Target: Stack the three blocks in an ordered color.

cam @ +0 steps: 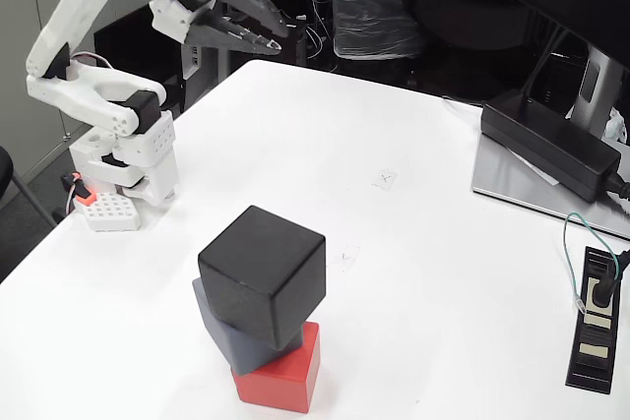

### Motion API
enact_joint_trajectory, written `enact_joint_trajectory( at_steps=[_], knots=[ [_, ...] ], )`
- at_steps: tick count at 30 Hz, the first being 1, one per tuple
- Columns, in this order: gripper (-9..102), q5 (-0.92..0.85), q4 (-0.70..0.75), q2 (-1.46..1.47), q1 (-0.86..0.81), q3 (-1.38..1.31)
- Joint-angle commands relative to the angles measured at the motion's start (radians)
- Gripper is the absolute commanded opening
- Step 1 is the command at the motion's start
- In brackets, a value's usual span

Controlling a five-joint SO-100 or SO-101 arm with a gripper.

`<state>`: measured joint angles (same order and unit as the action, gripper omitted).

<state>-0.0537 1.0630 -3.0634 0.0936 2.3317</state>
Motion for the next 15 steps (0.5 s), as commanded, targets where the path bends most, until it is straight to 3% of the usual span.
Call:
enact_joint_trajectory(
  at_steps=[1, 15],
  knots=[
    [4, 0.012, -0.129, -0.069, 0.012, 0.178],
    [4, 0.012, -0.471, -0.272, -0.032, 0.707]
  ],
)
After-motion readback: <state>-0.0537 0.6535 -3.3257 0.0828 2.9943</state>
